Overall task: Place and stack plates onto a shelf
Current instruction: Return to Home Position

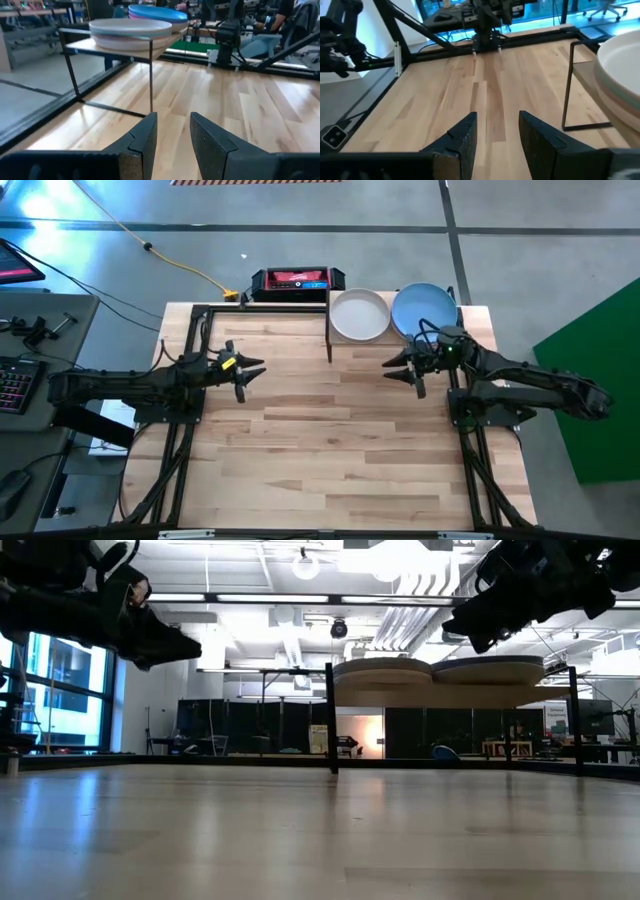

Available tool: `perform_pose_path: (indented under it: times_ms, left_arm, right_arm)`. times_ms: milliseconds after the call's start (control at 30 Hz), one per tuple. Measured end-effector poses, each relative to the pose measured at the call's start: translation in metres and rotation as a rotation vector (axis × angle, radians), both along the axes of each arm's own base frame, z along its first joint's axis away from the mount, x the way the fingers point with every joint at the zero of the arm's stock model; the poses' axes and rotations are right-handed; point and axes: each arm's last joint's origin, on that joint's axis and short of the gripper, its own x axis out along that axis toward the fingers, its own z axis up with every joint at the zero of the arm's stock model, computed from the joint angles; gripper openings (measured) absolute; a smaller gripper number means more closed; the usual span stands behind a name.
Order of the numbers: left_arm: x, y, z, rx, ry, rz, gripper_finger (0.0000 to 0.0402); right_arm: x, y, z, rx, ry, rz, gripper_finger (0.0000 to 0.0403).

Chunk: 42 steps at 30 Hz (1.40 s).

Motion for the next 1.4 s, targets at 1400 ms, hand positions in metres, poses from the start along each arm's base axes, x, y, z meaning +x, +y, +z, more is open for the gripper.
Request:
perform_pose_path:
  times_ms: [1400]
  left_arm:
    - [0.000, -0.003, -0.005, 0.156, 0.092, -0.133, 0.0104]
  right_arm:
    - [-0.017, 0.046, -0.100, 0.032, 0.041, -0.023, 0.0129]
